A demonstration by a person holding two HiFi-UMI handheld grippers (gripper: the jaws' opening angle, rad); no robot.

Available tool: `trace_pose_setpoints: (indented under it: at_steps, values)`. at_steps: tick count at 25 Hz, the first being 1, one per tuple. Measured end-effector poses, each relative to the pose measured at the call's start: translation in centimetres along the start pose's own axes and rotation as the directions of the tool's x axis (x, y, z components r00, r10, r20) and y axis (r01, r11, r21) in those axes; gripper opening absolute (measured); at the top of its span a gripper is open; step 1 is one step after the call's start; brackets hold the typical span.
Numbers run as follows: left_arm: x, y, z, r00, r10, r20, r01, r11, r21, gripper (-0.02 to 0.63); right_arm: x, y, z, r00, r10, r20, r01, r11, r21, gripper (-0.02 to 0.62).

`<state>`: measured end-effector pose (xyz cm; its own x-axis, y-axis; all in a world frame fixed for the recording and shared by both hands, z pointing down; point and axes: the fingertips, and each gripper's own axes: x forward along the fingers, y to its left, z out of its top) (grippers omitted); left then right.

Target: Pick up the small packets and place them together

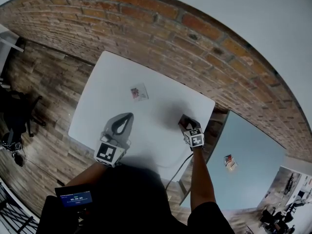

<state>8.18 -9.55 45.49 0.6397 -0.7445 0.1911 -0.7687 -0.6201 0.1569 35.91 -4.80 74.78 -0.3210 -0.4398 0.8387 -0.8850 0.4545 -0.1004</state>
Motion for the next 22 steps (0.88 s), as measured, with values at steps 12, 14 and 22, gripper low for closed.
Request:
trace_pose_setpoints:
  at_steps: [12,14,22]
  values:
    - [-0.6,-0.5,-0.7,1.000,-0.022,-0.015,0.022,1.000,0.006,0.000,0.5,-0.8,0.1,0.994,-0.108,0.006,0.107,0.991,0.087,0.249]
    - [-0.7,-0.3,-0.4,1.000,-0.012,-0.010,0.012,1.000,0.003,0.000,0.6,-0.9,0.1,0.993,-0.114,0.001,0.113,0.990,0.088,0.249]
    - [-1.0,0.2,-0.9,1.000,-0.015,-0.016,0.015,1.000,-0.003,0.000,0.7,0.8,0.2,0.996,-0.089,-0.004,0.089,0.989,0.116,0.245]
